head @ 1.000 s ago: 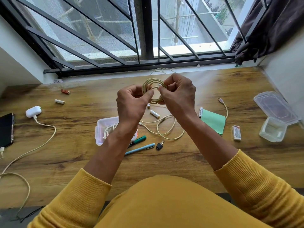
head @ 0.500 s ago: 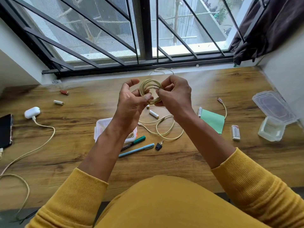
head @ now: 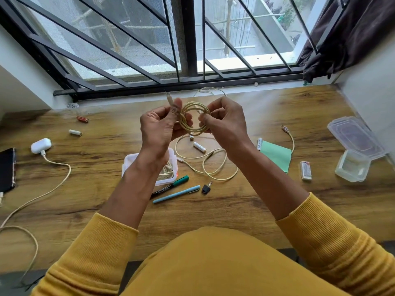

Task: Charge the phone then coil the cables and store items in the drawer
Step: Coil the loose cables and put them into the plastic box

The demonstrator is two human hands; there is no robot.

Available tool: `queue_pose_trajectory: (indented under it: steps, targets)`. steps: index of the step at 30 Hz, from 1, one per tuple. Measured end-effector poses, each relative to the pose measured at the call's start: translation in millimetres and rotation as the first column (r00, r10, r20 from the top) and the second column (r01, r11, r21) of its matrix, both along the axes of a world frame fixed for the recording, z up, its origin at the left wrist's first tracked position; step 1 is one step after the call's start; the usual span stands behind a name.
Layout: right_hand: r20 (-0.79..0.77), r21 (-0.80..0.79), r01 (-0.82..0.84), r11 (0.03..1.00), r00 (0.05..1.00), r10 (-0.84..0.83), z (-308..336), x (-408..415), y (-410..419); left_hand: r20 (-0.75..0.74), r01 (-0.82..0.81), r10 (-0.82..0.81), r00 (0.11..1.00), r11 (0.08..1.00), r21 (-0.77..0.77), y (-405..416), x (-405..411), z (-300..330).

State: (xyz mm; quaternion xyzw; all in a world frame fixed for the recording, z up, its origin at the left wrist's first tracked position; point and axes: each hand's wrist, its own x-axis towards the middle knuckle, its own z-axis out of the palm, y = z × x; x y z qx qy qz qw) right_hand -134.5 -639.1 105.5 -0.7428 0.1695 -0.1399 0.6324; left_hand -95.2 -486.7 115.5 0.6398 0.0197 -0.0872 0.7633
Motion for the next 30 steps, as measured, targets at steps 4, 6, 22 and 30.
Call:
queue_pose_trajectory:
  steps: [4, 6, 22, 30]
  targets:
    - [-0.021, 0.322, -0.121, 0.939, 0.991, 0.134, 3.5, -4.2, -1.0, -0.058, -0.060, 0.059, 0.997, 0.998, -0.012, -1.0, -1.9, -2.0]
    - [-0.021, 0.451, -0.142, 0.881, 0.985, 0.169, 3.7, -5.5, -1.7, -0.055, -0.092, 0.092, 0.994, 0.996, -0.002, -2.0, -2.9, -3.3]
    - [-0.073, 0.851, -0.131, 0.508, 0.929, 0.363, 17.5, -8.8, -10.0, 0.224, -0.105, 0.072, 0.972, 0.985, 0.140, -5.3, 0.5, -13.0]
    - [-0.086, 0.827, -0.158, 0.539, 0.913, 0.399, 16.6, -5.7, -9.9, 0.299, -0.078, 0.041, 0.953, 0.991, 0.111, -5.3, -0.7, -12.6]
